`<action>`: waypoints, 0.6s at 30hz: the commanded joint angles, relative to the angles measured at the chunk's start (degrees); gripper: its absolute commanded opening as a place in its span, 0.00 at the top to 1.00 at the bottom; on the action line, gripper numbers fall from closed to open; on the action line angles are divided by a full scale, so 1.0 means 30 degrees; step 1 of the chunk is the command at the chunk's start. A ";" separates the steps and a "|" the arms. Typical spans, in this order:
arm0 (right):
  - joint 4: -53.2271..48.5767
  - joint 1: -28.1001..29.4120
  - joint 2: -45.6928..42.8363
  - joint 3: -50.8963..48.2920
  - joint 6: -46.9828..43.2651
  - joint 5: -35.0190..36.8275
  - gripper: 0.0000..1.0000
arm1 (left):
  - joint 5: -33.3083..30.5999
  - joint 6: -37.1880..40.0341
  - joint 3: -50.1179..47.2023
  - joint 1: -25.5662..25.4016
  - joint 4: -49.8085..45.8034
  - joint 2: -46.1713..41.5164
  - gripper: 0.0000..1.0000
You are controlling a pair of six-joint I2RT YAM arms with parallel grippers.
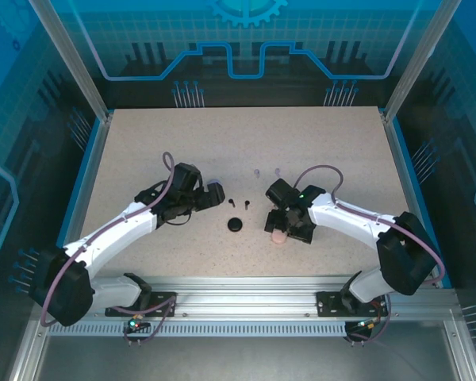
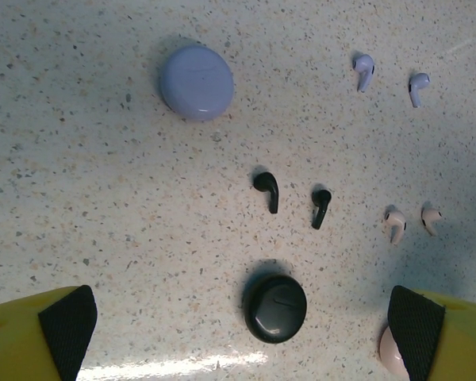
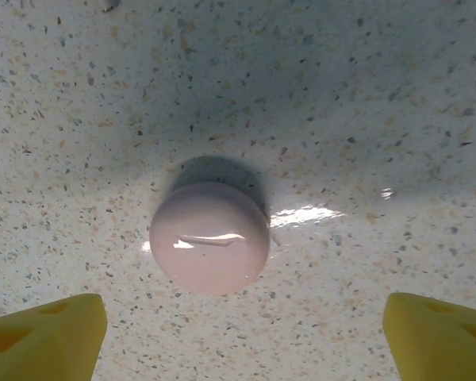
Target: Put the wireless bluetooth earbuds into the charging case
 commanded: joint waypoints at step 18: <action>0.0943 -0.0029 0.3495 0.0761 0.0928 -0.0195 0.26 | -0.0142 -0.0302 0.0617 -0.1141 0.0698 0.1410 0.01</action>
